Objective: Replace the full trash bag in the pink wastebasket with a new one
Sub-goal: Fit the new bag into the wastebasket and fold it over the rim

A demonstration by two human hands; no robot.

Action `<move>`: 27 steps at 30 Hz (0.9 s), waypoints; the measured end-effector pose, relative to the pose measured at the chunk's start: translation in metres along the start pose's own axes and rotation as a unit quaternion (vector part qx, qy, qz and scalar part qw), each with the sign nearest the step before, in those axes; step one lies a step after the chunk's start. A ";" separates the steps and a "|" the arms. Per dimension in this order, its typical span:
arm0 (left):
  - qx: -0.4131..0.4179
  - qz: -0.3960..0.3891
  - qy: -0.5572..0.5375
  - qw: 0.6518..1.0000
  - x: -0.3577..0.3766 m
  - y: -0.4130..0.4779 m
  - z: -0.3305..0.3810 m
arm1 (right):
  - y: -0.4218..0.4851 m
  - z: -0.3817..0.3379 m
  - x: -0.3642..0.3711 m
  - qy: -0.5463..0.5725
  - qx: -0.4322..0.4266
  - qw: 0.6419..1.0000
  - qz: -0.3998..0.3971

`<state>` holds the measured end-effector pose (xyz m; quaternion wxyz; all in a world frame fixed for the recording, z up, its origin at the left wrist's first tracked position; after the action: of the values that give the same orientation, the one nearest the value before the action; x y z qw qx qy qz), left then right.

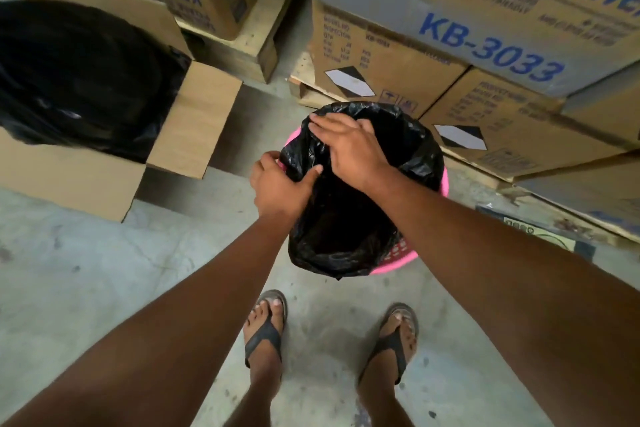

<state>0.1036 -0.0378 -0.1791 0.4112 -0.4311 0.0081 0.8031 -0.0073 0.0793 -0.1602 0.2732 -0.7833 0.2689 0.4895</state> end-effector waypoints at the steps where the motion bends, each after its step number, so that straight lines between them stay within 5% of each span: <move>1: 0.002 0.005 -0.008 1.000 0.001 0.008 -0.002 | 0.012 0.000 0.006 -0.017 -0.017 0.999 -0.039; 4: -0.005 0.041 -0.072 0.997 -0.007 0.022 -0.018 | 0.029 0.001 0.019 -0.051 -0.031 0.993 -0.102; 8: -0.065 0.002 -0.164 0.984 -0.005 0.027 -0.052 | 0.032 -0.003 0.026 -0.096 -0.040 0.991 -0.085; 13: -0.192 -0.026 -0.296 0.935 0.011 0.037 -0.070 | 0.045 -0.008 0.037 -0.138 -0.037 0.985 -0.093; 16: -0.239 0.094 -0.281 0.925 0.003 0.033 -0.070 | 0.053 -0.012 0.039 -0.140 -0.033 0.984 -0.103; 18: -0.162 0.178 -0.220 0.945 -0.018 0.024 -0.059 | 0.052 -0.015 0.040 -0.148 -0.029 0.983 -0.101; 20: -0.037 0.122 -0.172 0.977 -0.017 0.012 -0.046 | 0.045 -0.017 0.034 -0.137 -0.023 0.988 -0.073; 23: 0.021 -0.095 -0.086 0.992 0.011 -0.010 -0.042 | 0.014 -0.015 0.019 -0.063 0.003 0.998 -0.005; 25: -0.031 -0.203 -0.082 0.975 0.021 -0.016 -0.051 | -0.023 -0.006 0.015 -0.025 0.019 0.999 0.008; 27: -0.150 -0.219 -0.120 0.957 0.017 -0.015 -0.061 | -0.068 0.007 0.014 -0.012 0.023 1.000 -0.006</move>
<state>0.1500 -0.0391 -0.2246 0.5053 -0.3797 -0.2567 0.7312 0.0402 0.1306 -0.1642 0.2972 -0.7722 0.2724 0.4911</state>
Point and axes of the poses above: each hand's wrist, its own y-axis towards the middle knuckle, its own x-axis out of the palm, z = x × y, the point moved 5 cm from there along y, towards the middle knuckle
